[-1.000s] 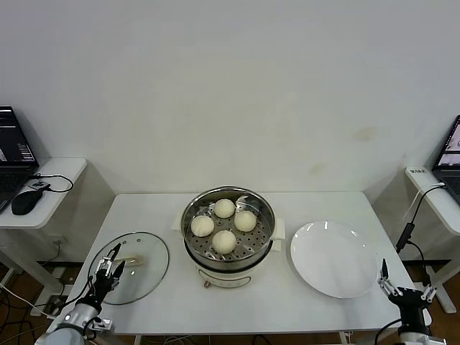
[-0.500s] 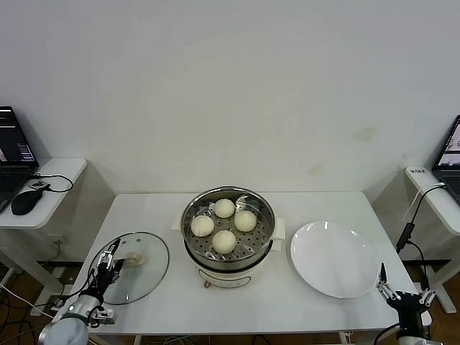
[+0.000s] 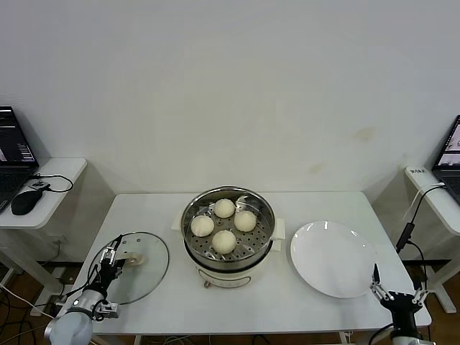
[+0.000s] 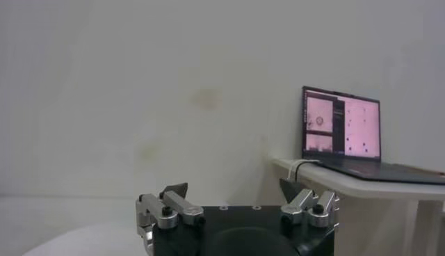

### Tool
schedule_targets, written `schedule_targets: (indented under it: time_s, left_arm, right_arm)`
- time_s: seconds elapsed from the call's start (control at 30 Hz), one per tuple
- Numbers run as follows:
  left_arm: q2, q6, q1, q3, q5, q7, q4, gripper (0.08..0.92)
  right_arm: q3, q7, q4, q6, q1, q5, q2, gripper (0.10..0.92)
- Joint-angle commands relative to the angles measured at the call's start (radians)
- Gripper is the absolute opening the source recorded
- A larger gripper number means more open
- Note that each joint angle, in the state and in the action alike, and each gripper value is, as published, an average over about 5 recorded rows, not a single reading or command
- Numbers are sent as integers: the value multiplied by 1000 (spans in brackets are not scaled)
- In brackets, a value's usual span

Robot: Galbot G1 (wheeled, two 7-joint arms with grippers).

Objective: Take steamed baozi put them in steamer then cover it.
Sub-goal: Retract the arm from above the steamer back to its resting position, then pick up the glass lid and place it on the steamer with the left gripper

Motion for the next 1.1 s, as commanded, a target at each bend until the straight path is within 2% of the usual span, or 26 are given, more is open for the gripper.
schedule_targets:
  time_s: [0.03, 0.53, 0.73, 0.9, 1.1]
  left_arm:
    - [-2, 6, -25, 7, 2, -5, 45, 780]
    - [0, 17, -27, 11, 2, -31, 71, 352]
    - [-1, 23, -3, -5, -7, -82, 13, 187]
    - [5, 69, 54, -36, -24, -86, -135, 146]
    - [70, 174, 156, -89, -139, 6, -343, 146]
  right_arm:
    - [-8, -1, 0, -2, -2, -9, 1, 823]
    - [-39, -5, 0, -6, -1, -25, 4, 823]
    - [-56, -13, 9, 3, -10, -37, 2, 823]
    - [-90, -14, 12, 20, -26, -61, -5, 823]
    - [-115, -16, 25, 31, -39, -83, -5, 823]
